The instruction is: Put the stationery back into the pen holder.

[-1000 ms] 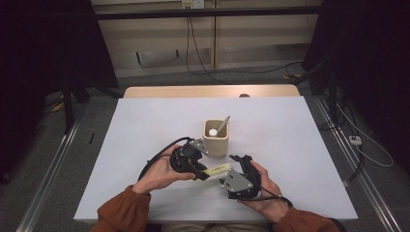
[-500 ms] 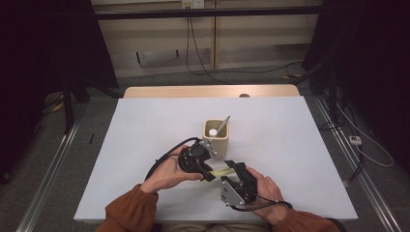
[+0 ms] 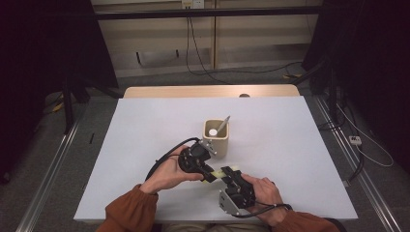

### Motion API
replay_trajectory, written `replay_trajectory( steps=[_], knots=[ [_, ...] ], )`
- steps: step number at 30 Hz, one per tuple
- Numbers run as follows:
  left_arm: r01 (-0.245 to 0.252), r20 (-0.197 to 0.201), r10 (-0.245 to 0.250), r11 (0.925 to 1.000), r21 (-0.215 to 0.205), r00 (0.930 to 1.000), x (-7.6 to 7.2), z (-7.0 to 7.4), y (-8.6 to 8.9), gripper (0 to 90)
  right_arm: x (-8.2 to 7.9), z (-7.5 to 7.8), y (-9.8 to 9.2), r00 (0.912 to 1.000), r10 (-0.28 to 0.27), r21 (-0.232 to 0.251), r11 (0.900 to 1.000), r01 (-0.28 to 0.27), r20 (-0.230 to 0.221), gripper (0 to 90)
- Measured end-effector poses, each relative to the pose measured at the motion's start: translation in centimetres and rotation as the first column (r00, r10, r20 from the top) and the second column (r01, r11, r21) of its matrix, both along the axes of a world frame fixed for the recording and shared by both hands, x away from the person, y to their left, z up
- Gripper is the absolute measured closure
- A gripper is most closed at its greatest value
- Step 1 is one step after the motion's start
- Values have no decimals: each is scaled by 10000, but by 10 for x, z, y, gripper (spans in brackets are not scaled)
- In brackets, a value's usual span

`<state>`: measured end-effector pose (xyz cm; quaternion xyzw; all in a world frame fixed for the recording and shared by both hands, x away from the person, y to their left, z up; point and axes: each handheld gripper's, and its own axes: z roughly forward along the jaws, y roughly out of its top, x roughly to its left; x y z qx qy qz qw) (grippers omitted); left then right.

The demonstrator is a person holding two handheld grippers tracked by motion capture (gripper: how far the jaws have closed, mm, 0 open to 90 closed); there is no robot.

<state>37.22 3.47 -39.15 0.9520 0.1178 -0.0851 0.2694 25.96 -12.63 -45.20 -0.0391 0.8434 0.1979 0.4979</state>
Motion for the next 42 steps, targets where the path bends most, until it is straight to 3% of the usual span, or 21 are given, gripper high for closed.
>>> replay_trajectory(
  steps=[9,14,15,18,20,22,23,25,28,33,35,39,42],
  knots=[
    [-149,-167,147,9998,-111,9998,0,0,1,672,-1,-3,1,9997,152,-503,9986,-143,181,743],
    [-302,-244,291,9985,-458,9993,0,-1,3,670,-1,-2,0,9992,276,-713,9971,-254,298,760],
    [-299,-262,287,9984,-471,9992,0,-1,3,669,-3,-4,-1,10000,-64,-372,9993,65,22,762],
    [-326,-210,316,9982,-501,9993,0,-1,4,665,-1,-2,-1,9998,154,-539,9984,-149,89,772],
    [-398,-186,388,9976,-575,9991,0,-2,4,657,-2,-2,-2,9999,-33,-238,9997,31,-96,776],
    [-601,-193,590,9959,-670,9981,-2,-2,5,606,0,-1,-2,9999,35,-264,9996,-40,-169,776],
    [-477,-8,477,9979,-437,9989,-1,-1,6,589,-1,-1,-3,9997,-58,-225,9997,53,-240,776],
    [-682,-135,675,9954,-665,9976,-3,-3,7,574,1,1,-4,9998,112,-283,9995,-118,-191,776],
    [-892,45,897,9939,-648,9960,-2,-2,11,477,1,1,-5,9990,-49,72,10000,53,-437,777],
    [-1307,131,1327,9859,-1043,9911,-2,0,18,325,3,4,-8,9983,-154,330,9993,173,-561,777],
    [-1561,218,1602,9790,-1309,9868,-3,0,21,273,3,5,-10,9982,-201,447,9987,226,-571,777],
    [-1652,428,1737,9741,-1546,9839,-4,-1,25,191,5,8,-15,9973,-419,540,9975,452,-602,777],
    [-1705,720,1829,9736,-1516,9805,-6,-3,28,149,6,9,-17,9956,-509,882,9944,578,-782,777]
  ],
)
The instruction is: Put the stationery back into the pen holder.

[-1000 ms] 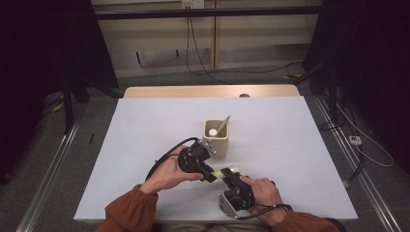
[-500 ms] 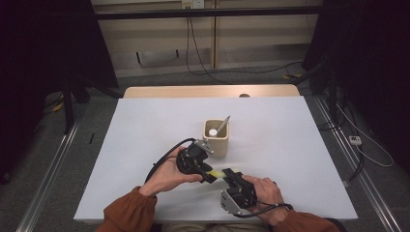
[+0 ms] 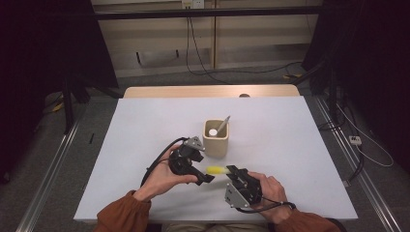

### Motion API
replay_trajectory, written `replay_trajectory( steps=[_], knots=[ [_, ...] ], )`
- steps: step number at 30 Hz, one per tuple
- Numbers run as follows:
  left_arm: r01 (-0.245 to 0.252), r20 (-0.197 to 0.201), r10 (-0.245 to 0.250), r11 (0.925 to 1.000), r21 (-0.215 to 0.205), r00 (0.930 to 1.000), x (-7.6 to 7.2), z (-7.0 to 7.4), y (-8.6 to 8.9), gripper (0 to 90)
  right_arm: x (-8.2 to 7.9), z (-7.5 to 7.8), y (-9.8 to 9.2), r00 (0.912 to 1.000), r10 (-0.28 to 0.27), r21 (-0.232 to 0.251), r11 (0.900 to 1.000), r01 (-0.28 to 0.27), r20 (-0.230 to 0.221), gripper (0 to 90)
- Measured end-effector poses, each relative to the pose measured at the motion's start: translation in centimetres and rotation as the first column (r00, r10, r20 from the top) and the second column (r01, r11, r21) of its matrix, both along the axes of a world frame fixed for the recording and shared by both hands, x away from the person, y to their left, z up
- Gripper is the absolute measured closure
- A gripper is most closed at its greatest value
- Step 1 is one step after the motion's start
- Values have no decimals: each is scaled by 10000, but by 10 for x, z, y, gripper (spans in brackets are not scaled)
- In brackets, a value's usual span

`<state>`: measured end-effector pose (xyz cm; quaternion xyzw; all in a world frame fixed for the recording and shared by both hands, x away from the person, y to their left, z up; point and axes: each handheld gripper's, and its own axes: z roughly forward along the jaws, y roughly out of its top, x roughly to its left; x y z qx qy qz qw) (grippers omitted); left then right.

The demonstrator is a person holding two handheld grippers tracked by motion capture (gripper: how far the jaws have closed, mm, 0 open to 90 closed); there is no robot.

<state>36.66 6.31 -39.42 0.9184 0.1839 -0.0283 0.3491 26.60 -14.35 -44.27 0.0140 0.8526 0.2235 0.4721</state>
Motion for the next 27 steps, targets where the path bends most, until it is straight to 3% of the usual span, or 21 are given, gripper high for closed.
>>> replay_trajectory(
  steps=[6,9,11,13,14,18,22,24,27],
  knots=[
    [132,233,-130,9999,-91,9996,-6,-3,12,92,3,4,-5,9993,-244,449,9987,256,-275,776],
    [-89,464,101,9996,-263,9989,-9,-3,20,92,5,5,-7,9976,-396,814,9957,442,-572,776],
    [-466,683,511,9967,-664,9964,-10,-3,26,92,7,6,-9,9964,-421,1043,9933,496,-729,776],
    [-545,618,591,9958,-739,9963,-10,-4,33,92,8,7,-11,9941,-463,1295,9898,588,-977,776],
    [-669,662,718,9950,-746,9952,-10,-5,36,92,8,7,-11,9903,-573,1743,9815,791,-1266,776],
    [-1364,813,1443,9861,-952,9862,-11,-9,49,64,11,9,-14,9857,-505,2226,9711,860,-1608,776],
    [-1990,1323,2160,9712,-1309,9674,-13,-15,64,64,12,11,-16,9811,-484,2565,9617,964,-1874,776],
    [-2164,1090,2351,9632,-1596,9658,-14,-17,71,64,13,13,-17,9806,-438,2712,9578,957,-1911,776],
    [-2449,1149,2646,9561,-1609,9575,-18,-19,80,64,14,15,-19,9776,-385,3088,9456,1026,-2069,776]
  ],
)
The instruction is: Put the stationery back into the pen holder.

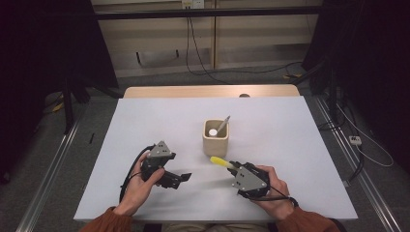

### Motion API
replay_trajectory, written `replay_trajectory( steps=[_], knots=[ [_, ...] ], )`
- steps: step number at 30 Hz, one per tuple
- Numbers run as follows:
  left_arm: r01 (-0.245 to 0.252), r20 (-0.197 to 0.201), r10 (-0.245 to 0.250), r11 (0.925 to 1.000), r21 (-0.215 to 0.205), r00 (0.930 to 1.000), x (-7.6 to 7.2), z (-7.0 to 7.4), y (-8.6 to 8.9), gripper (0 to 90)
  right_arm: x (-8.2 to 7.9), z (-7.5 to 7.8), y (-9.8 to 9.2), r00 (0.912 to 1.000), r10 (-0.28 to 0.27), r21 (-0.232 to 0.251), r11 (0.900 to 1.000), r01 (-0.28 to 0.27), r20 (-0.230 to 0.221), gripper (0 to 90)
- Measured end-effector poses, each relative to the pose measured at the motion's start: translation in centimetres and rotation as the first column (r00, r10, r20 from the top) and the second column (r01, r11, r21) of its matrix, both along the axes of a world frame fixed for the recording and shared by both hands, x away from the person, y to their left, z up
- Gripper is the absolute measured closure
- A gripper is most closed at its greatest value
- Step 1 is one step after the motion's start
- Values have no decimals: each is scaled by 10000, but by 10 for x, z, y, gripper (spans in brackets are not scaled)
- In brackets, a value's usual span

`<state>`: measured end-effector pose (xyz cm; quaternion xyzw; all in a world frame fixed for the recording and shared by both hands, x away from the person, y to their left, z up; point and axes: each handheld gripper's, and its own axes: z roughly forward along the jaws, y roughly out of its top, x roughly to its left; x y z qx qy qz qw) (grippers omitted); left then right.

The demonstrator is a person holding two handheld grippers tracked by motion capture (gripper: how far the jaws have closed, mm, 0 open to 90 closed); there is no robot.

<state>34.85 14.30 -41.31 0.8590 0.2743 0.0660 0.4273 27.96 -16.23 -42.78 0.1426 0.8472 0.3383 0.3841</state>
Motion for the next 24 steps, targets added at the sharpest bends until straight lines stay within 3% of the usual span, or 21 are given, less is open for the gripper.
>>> replay_trajectory(
  steps=[4,6,12,16,18,20,24],
  knots=[
    [-296,106,296,9996,25,9995,-5,-2,13,64,2,3,-3,9996,-60,616,9981,78,-289,776],
    [-544,387,545,9985,-40,9978,-8,-1,21,66,4,5,-5,9991,-94,900,9959,130,-404,776],
    [-929,375,935,9955,-171,9949,-13,-5,40,66,10,10,-13,9946,-198,2091,9770,409,-1020,776],
    [-1316,275,1323,9909,-288,9908,-18,-11,51,66,13,14,-16,9935,-292,2372,9699,549,-1104,776],
    [-1615,-75,1614,9847,-652,9869,-20,-16,58,66,15,16,-18,9916,-273,2708,9607,611,-1267,776],
    [-1895,58,1901,9802,-567,9817,-22,-21,62,67,17,17,-20,9899,-343,2820,9567,723,-1373,776],
    [-1983,205,1998,9784,-578,9796,-25,-24,66,70,20,19,-22,9882,-446,2986,9504,872,-1468,776]
  ],
)
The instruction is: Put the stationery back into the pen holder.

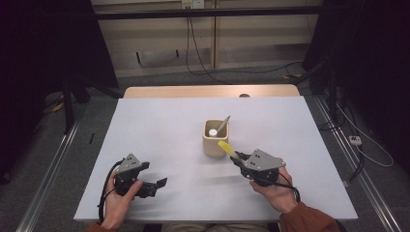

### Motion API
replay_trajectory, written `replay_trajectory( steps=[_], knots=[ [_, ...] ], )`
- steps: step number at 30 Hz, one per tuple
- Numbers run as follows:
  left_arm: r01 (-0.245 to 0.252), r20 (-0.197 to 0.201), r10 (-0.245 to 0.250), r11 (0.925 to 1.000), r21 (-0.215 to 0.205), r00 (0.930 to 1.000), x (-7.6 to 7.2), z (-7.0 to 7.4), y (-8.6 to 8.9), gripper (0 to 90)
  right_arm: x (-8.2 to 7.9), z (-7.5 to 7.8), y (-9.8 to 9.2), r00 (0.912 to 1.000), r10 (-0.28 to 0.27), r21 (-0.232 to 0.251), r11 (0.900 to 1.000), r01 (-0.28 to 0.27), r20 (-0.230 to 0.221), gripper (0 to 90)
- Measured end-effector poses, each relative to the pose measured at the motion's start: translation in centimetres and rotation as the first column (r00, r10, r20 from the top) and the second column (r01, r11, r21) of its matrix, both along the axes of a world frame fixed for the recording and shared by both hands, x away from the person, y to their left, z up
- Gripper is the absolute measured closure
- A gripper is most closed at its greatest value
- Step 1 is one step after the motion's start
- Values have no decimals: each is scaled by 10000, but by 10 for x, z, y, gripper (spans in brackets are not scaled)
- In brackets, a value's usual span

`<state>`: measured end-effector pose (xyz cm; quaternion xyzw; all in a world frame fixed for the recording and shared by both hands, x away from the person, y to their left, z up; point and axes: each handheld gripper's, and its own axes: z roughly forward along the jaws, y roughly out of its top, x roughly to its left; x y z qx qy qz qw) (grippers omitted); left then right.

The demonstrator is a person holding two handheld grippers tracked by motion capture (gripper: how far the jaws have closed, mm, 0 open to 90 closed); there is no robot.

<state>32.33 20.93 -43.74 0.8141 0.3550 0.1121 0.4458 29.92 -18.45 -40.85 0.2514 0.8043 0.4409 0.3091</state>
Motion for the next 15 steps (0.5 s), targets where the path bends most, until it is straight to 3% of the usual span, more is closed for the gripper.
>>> replay_trajectory(
  steps=[2,3,7,10,12,15],
  knots=[
    [78,229,-82,9998,198,9997,-2,-1,0,70,1,2,-1,10000,-16,156,9999,17,-40,775],
    [61,132,-61,10000,42,9999,-3,-2,0,67,1,4,-2,10000,-76,227,9997,76,-6,776],
    [191,192,-194,9997,152,9996,-7,-2,0,66,3,9,-5,9992,-329,293,9991,322,225,776],
    [129,374,-135,9998,174,9992,-8,0,0,65,3,14,-8,9988,-458,618,9971,445,195,775],
    [183,324,-180,9998,-86,9993,-8,0,0,65,5,17,-10,9987,-489,853,9952,474,154,776],
    [203,413,-211,9996,181,9989,-8,1,0,65,9,21,-12,9985,-530,1231,9911,514,98,775]
  ],
)
